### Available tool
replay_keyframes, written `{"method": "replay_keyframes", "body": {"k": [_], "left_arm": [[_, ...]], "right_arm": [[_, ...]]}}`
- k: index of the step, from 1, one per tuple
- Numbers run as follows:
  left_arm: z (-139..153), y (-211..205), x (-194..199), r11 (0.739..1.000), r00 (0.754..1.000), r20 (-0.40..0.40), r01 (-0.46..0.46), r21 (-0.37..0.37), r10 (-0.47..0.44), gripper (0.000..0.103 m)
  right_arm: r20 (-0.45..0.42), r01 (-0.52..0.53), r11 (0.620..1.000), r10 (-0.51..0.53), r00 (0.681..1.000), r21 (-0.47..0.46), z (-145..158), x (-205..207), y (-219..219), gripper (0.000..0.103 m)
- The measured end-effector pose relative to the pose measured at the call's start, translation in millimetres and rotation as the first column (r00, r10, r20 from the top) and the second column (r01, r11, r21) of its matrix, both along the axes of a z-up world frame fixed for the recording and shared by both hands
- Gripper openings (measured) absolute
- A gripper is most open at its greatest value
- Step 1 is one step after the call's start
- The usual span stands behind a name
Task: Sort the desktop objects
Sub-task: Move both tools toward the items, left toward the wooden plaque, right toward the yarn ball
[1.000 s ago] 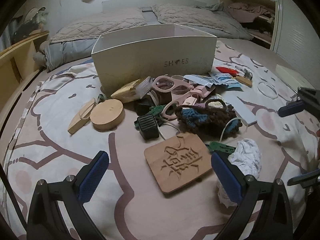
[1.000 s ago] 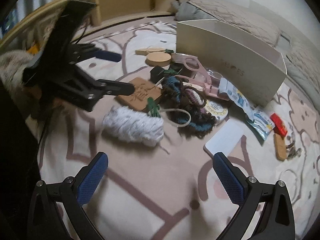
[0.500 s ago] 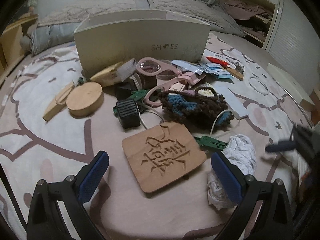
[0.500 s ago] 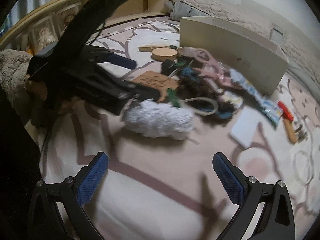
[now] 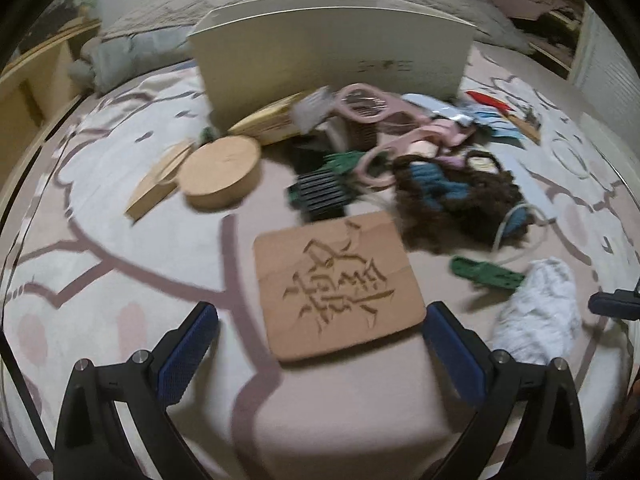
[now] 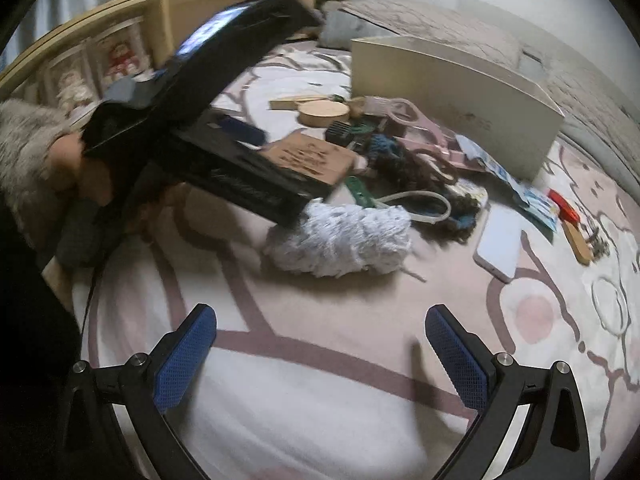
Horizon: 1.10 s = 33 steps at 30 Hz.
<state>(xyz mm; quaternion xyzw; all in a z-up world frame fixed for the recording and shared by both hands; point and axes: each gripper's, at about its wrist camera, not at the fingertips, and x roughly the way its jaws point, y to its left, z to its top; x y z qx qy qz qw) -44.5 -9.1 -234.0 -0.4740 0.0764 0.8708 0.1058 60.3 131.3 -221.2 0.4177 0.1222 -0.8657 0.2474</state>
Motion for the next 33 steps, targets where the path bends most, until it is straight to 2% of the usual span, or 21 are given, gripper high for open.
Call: {"method": "replay_keyframes", "body": {"k": [8, 14, 19, 22, 25, 27, 33], "left_arm": [[0.0, -39.0, 2.3, 0.992, 0.993, -0.017, -0.116, -0.047, 0.115, 0.103], [-9.2, -57.2, 6.5, 0.985, 0.985, -0.014, -0.17, 0.004, 0.17, 0.103], [-10.5, -52.6, 6.1, 0.986, 0.986, -0.024, -0.168, -0.014, 0.168, 0.103], [-11.3, -53.5, 4.8, 0.986, 0.986, -0.019, -0.168, -0.013, 0.167, 0.103], [-12.2, -57.1, 5.4, 0.985, 0.985, 0.0, -0.171, 0.02, 0.171, 0.103], [-12.3, -57.3, 5.5, 0.985, 0.985, 0.003, -0.171, 0.025, 0.171, 0.103], [-12.5, -57.1, 5.3, 0.985, 0.985, 0.002, -0.171, 0.037, 0.171, 0.103]], "right_arm": [[0.048, 0.053, 0.998, -0.052, 0.997, -0.022, 7.4, -14.5, -2.7, 0.103], [0.117, 0.224, 0.97, -0.212, 0.97, -0.099, 11.7, -38.8, 0.9, 0.103], [0.162, 0.32, 0.934, -0.295, 0.942, -0.157, 6.7, -56.6, -8.5, 0.103], [0.161, 0.341, 0.933, -0.322, 0.933, -0.111, -2.1, -62.7, -17.6, 0.103], [0.136, 0.358, 0.933, -0.353, 0.926, -0.019, -11.7, -61.0, -14.2, 0.103], [0.137, 0.371, 0.928, -0.363, 0.922, -0.038, -11.0, -54.8, 2.3, 0.103], [0.108, 0.456, 0.89, -0.455, 0.884, 0.011, -7.5, -47.6, 47.6, 0.103]]}}
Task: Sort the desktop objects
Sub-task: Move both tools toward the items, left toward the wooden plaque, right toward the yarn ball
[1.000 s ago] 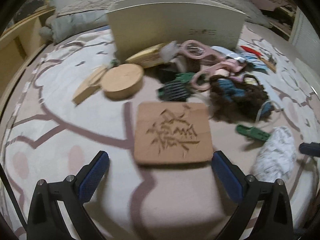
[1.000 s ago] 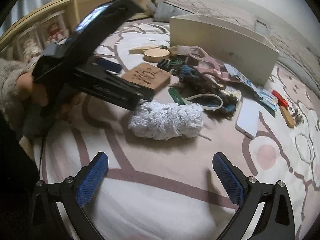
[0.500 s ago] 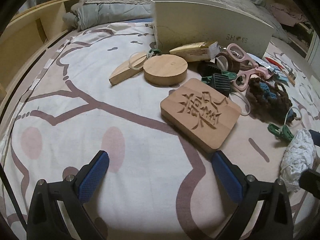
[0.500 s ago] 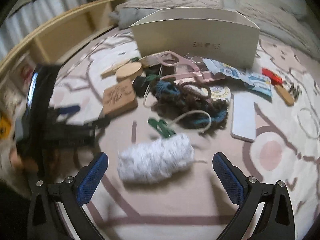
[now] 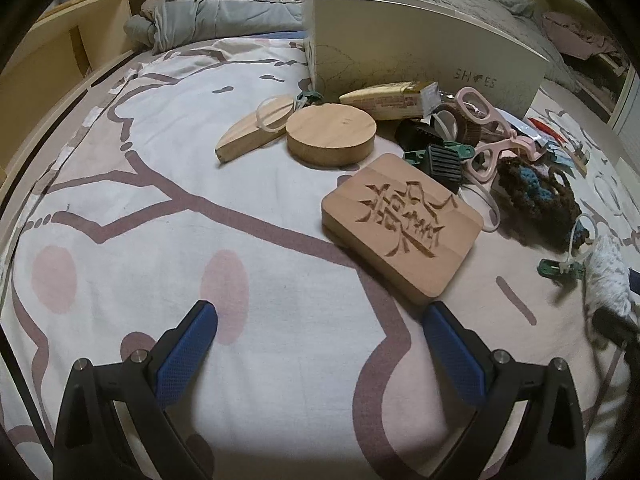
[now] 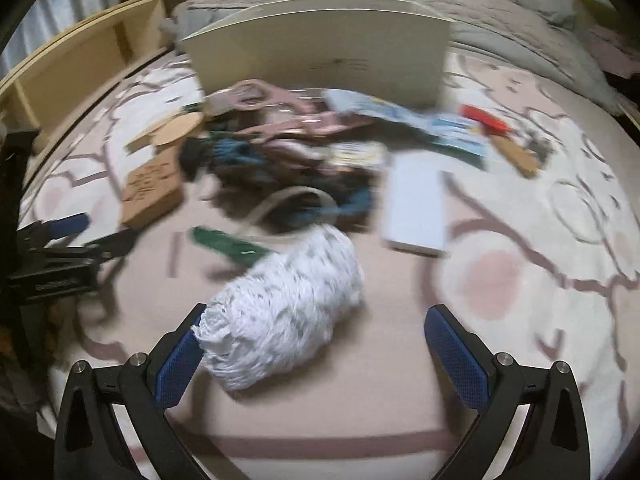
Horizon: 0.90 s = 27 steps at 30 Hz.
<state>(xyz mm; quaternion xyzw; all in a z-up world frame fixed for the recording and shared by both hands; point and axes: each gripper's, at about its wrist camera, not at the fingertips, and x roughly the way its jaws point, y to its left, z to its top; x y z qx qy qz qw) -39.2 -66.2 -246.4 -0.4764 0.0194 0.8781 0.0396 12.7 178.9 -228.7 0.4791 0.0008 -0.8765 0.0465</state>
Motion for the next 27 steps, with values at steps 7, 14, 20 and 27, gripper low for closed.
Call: {"method": "replay_keyframes", "body": {"k": [7, 14, 20, 27], "left_arm": [[11.6, -4.4, 4.3, 0.997, 0.999, -0.02, 0.03, 0.073, -0.028, 0.103], [62.8, 15.8, 14.2, 0.981, 0.977, -0.104, 0.191, 0.032, -0.187, 0.103], [95.5, 20.9, 0.5, 0.957, 0.943, -0.171, 0.291, 0.012, -0.285, 0.103], [63.7, 22.5, -39.0, 0.925, 0.926, -0.116, 0.371, 0.086, -0.361, 0.103]], "right_arm": [[-0.009, 0.097, 0.995, -0.097, 0.995, 0.04, 3.6, 1.8, 38.8, 0.103], [-0.017, 0.107, 0.993, -0.107, 0.994, 0.053, 6.6, 2.9, 46.9, 0.103], [-0.002, 0.104, 0.993, -0.104, 0.995, 0.047, -6.1, 4.9, 41.8, 0.103], [-0.051, 0.105, 0.994, -0.103, 0.993, 0.041, -14.0, 9.5, 41.1, 0.103]]}}
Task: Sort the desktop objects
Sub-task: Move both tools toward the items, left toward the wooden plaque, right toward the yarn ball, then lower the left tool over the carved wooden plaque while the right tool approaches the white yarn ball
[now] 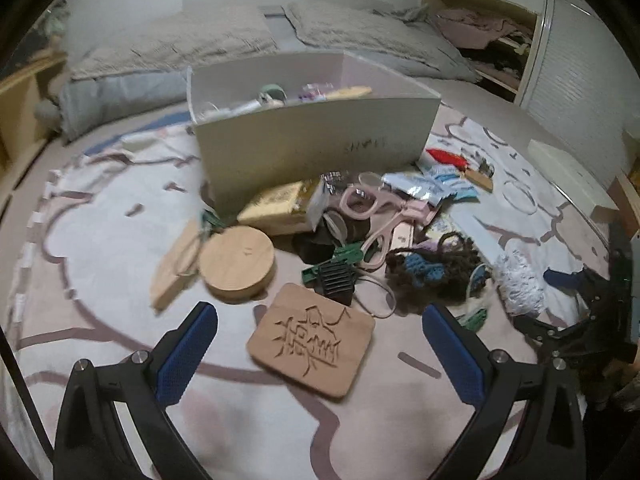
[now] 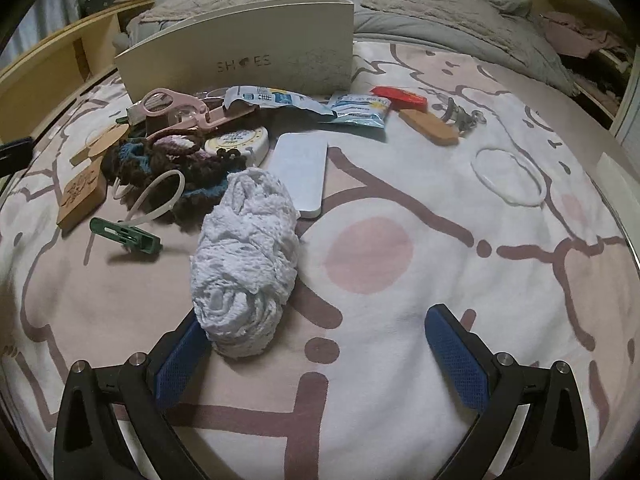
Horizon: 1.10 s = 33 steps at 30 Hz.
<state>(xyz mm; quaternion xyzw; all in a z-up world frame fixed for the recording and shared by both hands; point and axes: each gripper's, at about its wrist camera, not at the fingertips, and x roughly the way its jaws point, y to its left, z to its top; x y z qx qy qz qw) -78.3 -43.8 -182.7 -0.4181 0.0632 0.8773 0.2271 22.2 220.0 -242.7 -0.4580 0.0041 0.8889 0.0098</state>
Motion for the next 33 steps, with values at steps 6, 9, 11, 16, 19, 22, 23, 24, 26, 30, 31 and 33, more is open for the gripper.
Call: {"method": "replay_keyframes", "body": {"k": [6, 9, 11, 16, 19, 22, 23, 24, 26, 30, 31, 33], "left_arm": [[-32.7, 6.1, -18.0, 0.999, 0.998, 0.058, -0.012, -0.032, 0.014, 0.103], [-44.2, 6.7, -21.4, 1.0, 0.995, 0.098, -0.017, -0.02, 0.019, 0.103], [-48.9, 6.1, -19.8, 1.0, 0.99, 0.139, -0.008, 0.017, 0.005, 0.103], [-49.8, 0.7, -9.7, 0.997, 0.987, 0.162, -0.025, 0.072, 0.013, 0.103], [-47.7, -2.6, -3.0, 0.993, 0.985, 0.175, -0.029, 0.11, 0.009, 0.103], [-48.4, -0.1, 5.7, 0.994, 0.985, 0.173, -0.019, 0.109, 0.0, 0.103], [-48.5, 1.6, 9.7, 0.995, 0.986, 0.168, -0.016, 0.103, -0.002, 0.103], [-48.6, 3.3, 10.4, 0.995, 0.986, 0.166, -0.017, 0.097, 0.0, 0.103], [-50.4, 7.8, 13.0, 0.997, 0.987, 0.16, -0.028, 0.075, 0.016, 0.103], [-55.6, 16.8, 14.0, 0.996, 0.986, 0.142, -0.089, -0.012, 0.09, 0.103], [-56.2, 19.8, 14.7, 0.994, 0.986, 0.132, -0.1, -0.039, 0.104, 0.103], [-58.7, 23.9, 15.0, 0.989, 0.985, 0.114, -0.12, -0.09, 0.13, 0.103]], "right_arm": [[-0.03, 0.005, 1.0, -0.005, 1.0, 0.012, -1.3, 3.5, -2.3, 0.103], [-0.027, 0.004, 1.0, -0.003, 1.0, 0.03, -2.2, 2.5, -4.7, 0.103], [-0.024, 0.006, 1.0, -0.006, 1.0, 0.026, -2.0, 2.3, -4.3, 0.103], [0.012, -0.018, 1.0, 0.017, 1.0, 0.012, 1.1, 0.1, -2.2, 0.103], [0.032, -0.027, 1.0, 0.026, 0.999, 0.008, 3.3, 1.2, 1.1, 0.103], [0.045, -0.03, 0.999, 0.029, 0.999, 0.019, 5.5, 4.0, 3.8, 0.103], [0.047, -0.03, 0.999, 0.029, 0.998, 0.023, 6.1, 5.0, 4.8, 0.103], [0.049, -0.029, 0.999, 0.028, 0.998, 0.028, 7.0, 5.9, 6.1, 0.103], [0.052, -0.024, 0.999, 0.022, 0.998, 0.035, 9.0, 7.4, 10.0, 0.103], [0.051, -0.001, 0.998, -0.002, 0.999, 0.056, 13.1, 8.1, 22.4, 0.103], [0.05, 0.006, 0.998, -0.009, 0.999, 0.064, 14.0, 7.8, 24.8, 0.103], [0.043, 0.034, 0.996, -0.037, 0.998, 0.079, 16.0, 6.4, 33.3, 0.103]]}}
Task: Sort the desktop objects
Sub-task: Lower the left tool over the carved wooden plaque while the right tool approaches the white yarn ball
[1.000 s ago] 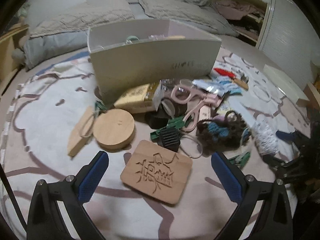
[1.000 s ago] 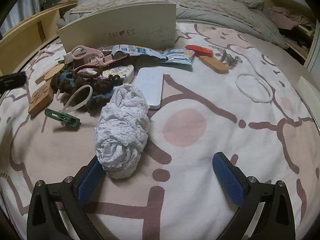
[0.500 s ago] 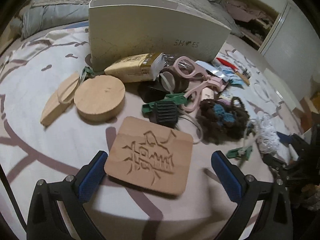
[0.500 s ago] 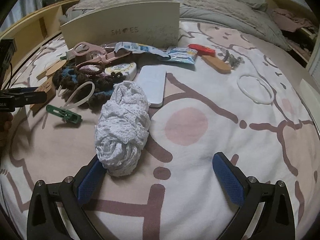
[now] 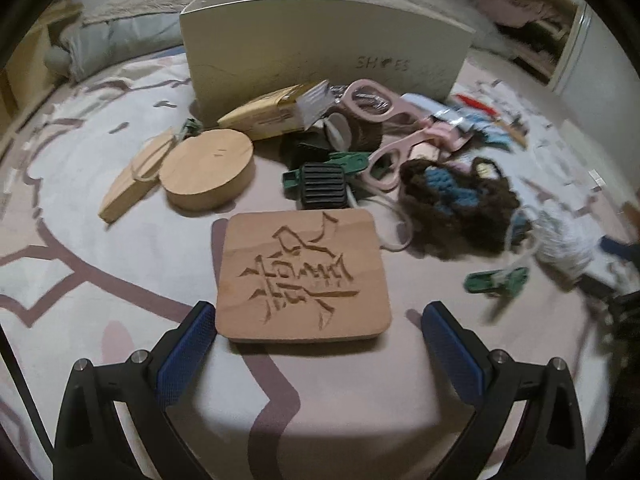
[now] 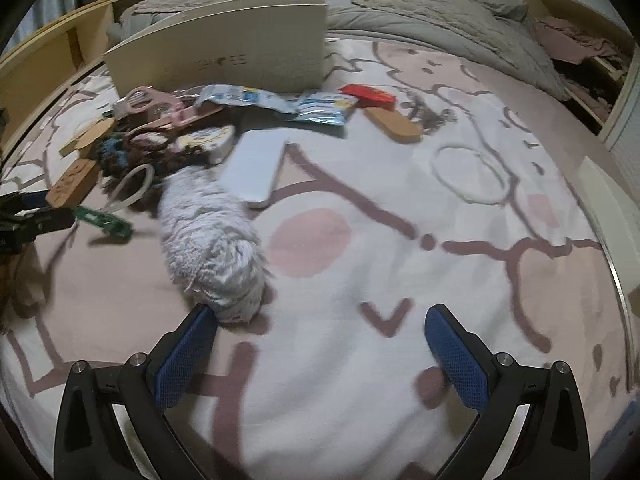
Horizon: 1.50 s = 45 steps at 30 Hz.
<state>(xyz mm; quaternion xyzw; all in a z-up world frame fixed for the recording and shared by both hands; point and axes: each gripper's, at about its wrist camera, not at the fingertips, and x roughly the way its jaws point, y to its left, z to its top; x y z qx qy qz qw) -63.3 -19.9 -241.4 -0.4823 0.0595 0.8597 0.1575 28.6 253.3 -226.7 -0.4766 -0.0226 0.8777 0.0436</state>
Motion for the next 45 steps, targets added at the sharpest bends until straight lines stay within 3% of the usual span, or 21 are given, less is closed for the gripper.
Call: {"method": "replay_keyframes", "body": {"k": [4, 8, 13, 21, 24, 37, 45], "left_arm": [[-1.8, 0.0, -3.3, 0.997, 0.998, -0.022, -0.052, -0.049, 0.051, 0.103], [-3.4, -11.5, -6.2, 0.994, 0.994, -0.027, -0.104, -0.041, 0.103, 0.103], [-5.7, -16.2, -6.5, 0.992, 0.993, -0.039, -0.116, -0.042, 0.115, 0.103], [-7.6, -16.0, -6.9, 0.992, 0.993, -0.046, -0.114, -0.056, 0.111, 0.103], [-7.9, -15.7, -5.8, 0.992, 0.993, -0.046, -0.113, -0.055, 0.11, 0.103], [-9.2, -17.2, -4.3, 0.993, 0.993, -0.043, -0.111, -0.051, 0.108, 0.103], [-10.0, -14.9, -4.9, 0.991, 0.993, -0.041, -0.11, -0.074, 0.107, 0.103]], "right_arm": [[-0.019, 0.058, 0.998, -0.058, 0.998, 0.013, 2.9, -4.3, 17.1, 0.103], [-0.028, 0.12, 0.993, -0.12, 0.992, 0.02, 4.5, -7.5, 33.6, 0.103], [-0.032, 0.129, 0.99, -0.131, 0.991, -0.06, 12.6, -3.3, 40.3, 0.103], [-0.078, 0.041, 0.974, -0.059, 0.995, -0.224, 23.5, -6.8, -8.5, 0.103], [-0.067, 0.033, 0.968, -0.051, 0.996, -0.247, 18.7, -11.8, -27.8, 0.103], [0.01, 0.215, 0.965, -0.216, 0.976, -0.151, -2.1, -42.2, -49.1, 0.103], [0.016, 0.221, 0.973, -0.221, 0.975, -0.067, -9.9, -43.4, -58.0, 0.103]]}}
